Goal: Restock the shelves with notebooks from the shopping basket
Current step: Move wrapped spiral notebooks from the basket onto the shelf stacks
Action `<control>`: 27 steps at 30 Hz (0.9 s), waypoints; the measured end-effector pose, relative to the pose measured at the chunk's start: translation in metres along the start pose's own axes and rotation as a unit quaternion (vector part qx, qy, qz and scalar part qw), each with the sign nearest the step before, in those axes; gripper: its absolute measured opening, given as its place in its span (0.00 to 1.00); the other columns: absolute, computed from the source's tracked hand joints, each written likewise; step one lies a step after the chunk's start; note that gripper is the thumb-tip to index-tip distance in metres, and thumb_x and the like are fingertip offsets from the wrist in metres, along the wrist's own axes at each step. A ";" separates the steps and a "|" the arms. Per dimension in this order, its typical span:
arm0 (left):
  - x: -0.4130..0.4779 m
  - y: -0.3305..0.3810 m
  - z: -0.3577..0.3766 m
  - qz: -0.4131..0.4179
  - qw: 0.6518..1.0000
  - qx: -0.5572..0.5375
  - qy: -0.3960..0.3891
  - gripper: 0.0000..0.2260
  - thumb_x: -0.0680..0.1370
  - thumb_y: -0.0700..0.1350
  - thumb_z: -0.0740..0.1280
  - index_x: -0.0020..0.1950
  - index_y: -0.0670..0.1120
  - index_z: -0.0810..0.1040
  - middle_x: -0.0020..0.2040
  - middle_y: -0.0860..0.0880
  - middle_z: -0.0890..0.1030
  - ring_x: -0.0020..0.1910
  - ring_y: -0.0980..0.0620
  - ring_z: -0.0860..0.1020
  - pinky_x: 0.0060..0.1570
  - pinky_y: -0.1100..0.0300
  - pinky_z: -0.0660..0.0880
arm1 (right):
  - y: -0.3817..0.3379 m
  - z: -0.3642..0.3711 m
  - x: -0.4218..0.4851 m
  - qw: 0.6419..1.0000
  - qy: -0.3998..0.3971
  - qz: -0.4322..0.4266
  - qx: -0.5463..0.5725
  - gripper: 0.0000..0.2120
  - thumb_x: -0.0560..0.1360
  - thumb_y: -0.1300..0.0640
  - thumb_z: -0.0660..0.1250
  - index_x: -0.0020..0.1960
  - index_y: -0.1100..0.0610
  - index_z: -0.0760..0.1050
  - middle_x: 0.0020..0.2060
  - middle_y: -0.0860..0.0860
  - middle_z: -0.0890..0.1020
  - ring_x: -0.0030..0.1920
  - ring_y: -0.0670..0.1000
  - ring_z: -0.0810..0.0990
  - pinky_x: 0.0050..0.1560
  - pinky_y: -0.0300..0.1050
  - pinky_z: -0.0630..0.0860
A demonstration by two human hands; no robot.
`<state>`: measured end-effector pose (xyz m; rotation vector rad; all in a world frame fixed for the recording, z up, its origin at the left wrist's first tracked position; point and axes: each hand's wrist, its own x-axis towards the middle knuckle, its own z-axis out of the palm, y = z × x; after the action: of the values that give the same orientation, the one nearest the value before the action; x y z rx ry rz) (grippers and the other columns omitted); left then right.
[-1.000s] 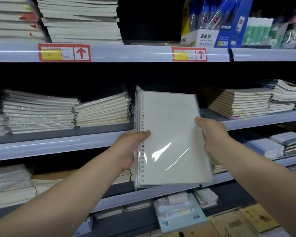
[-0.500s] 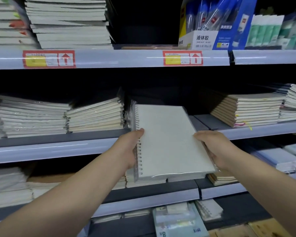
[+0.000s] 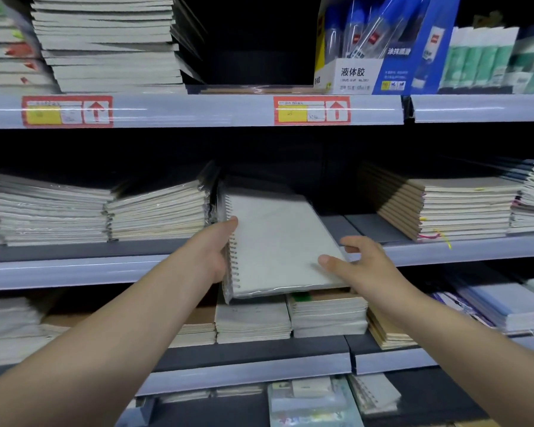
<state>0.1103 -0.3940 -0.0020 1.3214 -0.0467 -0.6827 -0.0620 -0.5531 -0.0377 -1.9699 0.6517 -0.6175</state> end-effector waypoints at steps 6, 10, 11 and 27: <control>0.004 -0.002 -0.005 0.101 0.993 -0.031 0.053 0.06 0.79 0.37 0.64 0.55 0.38 0.77 0.46 0.42 0.83 0.39 0.45 0.82 0.37 0.52 0.79 | 0.008 0.002 0.001 0.989 -0.098 -0.069 -0.081 0.37 0.62 0.46 0.80 0.65 0.45 0.66 0.60 0.42 0.60 0.57 0.40 0.67 0.55 0.29 0.66; -0.003 -0.007 -0.010 0.198 0.978 -0.001 0.069 0.08 0.76 0.31 0.63 0.41 0.42 0.74 0.32 0.46 0.81 0.28 0.51 0.80 0.27 0.62 0.76 | 0.013 0.007 0.004 0.985 -0.078 -0.120 -0.100 0.34 0.60 0.47 0.81 0.61 0.44 0.69 0.57 0.40 0.62 0.52 0.23 0.62 0.47 0.15 0.60; -0.005 -0.008 -0.010 0.216 0.974 0.021 0.071 0.07 0.77 0.32 0.63 0.42 0.42 0.75 0.33 0.46 0.81 0.30 0.50 0.80 0.30 0.61 0.77 | 0.012 0.008 0.005 0.984 -0.068 -0.128 -0.103 0.33 0.60 0.46 0.81 0.61 0.45 0.70 0.58 0.40 0.64 0.52 0.24 0.63 0.47 0.15 0.59; -0.007 -0.014 -0.014 0.376 0.844 0.373 0.084 0.28 0.78 0.51 0.67 0.76 0.48 0.63 0.76 0.53 0.63 0.74 0.56 0.61 0.66 0.66 0.57 | -0.014 0.018 0.038 0.986 0.003 -0.133 -0.103 0.19 0.69 0.40 0.72 0.56 0.47 0.76 0.55 0.45 0.77 0.61 0.44 0.70 0.54 0.38 0.64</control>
<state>0.1044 -0.3794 -0.0166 1.9234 -0.7155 0.1748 -0.0196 -0.5617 -0.0266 -2.2715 0.4739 -0.7431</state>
